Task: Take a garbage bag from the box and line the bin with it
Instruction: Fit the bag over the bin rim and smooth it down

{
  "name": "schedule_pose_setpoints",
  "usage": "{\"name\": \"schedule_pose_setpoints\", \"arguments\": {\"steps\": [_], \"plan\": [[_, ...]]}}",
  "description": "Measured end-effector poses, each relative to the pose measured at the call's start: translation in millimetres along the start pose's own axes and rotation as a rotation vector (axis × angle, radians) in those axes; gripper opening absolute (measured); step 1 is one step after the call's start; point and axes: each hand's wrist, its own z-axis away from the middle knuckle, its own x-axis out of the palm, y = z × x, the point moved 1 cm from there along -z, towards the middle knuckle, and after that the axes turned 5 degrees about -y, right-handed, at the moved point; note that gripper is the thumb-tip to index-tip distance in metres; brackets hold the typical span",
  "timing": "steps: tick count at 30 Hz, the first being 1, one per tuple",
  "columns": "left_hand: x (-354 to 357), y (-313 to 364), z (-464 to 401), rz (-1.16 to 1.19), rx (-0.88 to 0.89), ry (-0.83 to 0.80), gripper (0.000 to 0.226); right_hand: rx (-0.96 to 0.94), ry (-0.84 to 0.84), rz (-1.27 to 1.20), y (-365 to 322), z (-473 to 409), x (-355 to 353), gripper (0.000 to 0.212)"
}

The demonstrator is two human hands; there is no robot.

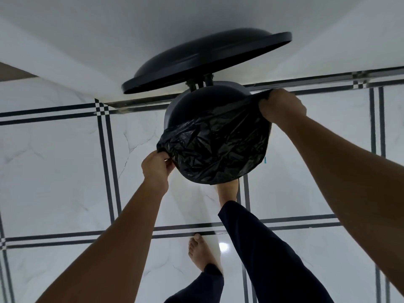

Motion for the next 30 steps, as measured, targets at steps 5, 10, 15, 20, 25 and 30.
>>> {"name": "schedule_pose_setpoints", "arguments": {"steps": [5, 10, 15, 20, 25, 30], "plan": [[12, 6, -5, 0.066, 0.116, 0.192, 0.012, -0.064, 0.029, -0.131, -21, 2, 3, 0.037], [29, 10, 7, -0.265, 0.380, 0.262, 0.010, -0.235, 0.108, -0.212, -34, 7, 19, 0.035], [18, 9, -3, -0.470, 0.567, 0.336, 0.016, -0.410, 0.109, -0.133, -49, 9, 24, 0.043], [18, 32, -18, -0.552, 0.535, 0.375, 0.023, -0.495, 0.024, -0.135, -48, 9, 35, 0.062], [24, 44, -33, -0.394, 0.411, 0.351, 0.019, -0.636, 0.151, -0.045, -30, 13, 51, 0.067], [35, 40, -10, -0.487, 0.597, 0.339, 0.015, -0.693, 0.155, 0.225, -21, 14, 59, 0.089]]}}
